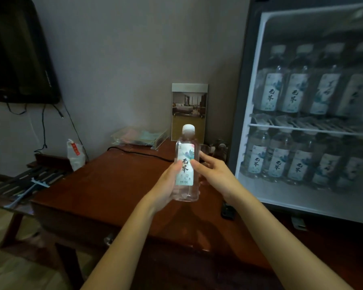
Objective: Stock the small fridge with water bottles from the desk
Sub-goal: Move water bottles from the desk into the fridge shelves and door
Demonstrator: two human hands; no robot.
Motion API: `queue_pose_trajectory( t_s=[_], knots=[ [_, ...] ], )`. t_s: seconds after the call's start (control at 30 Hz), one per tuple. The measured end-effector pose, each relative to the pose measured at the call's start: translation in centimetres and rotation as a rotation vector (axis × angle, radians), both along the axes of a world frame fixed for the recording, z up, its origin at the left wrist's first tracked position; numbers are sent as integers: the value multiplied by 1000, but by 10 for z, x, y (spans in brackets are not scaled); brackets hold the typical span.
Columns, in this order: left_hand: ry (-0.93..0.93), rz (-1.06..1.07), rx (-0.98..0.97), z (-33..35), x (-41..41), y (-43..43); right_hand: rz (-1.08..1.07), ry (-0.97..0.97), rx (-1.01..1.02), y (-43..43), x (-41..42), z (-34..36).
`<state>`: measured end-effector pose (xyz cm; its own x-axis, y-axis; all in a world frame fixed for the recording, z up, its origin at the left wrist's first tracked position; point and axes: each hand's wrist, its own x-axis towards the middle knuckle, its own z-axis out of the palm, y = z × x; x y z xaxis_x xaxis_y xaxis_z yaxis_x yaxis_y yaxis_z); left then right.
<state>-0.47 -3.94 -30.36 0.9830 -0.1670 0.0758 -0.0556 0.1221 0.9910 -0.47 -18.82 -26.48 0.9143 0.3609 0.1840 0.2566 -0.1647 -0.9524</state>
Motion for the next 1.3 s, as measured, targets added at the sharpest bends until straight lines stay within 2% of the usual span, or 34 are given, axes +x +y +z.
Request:
queue_pose_trajectory(
  t_s=[0.3,0.47,0.67,0.93,1.2,1.3],
  knots=[
    [-233,24,193,18,-29,-51,-24,-93,100,-50,-35,15],
    [-375,-1,333,38,-34,-84,-131,-214,73,-88,-44,23],
    [-476,-50,323,69,-25,-139,-260,-312,159,-136,-43,48],
    [-703,-112,369,128,15,-214,-443,-412,276,-196,-16,82],
    [-617,-90,401,142,74,-276,-584,-368,315,-234,26,104],
    [-649,-76,399,147,84,-289,-626,-390,308,-242,40,105]
  ],
)
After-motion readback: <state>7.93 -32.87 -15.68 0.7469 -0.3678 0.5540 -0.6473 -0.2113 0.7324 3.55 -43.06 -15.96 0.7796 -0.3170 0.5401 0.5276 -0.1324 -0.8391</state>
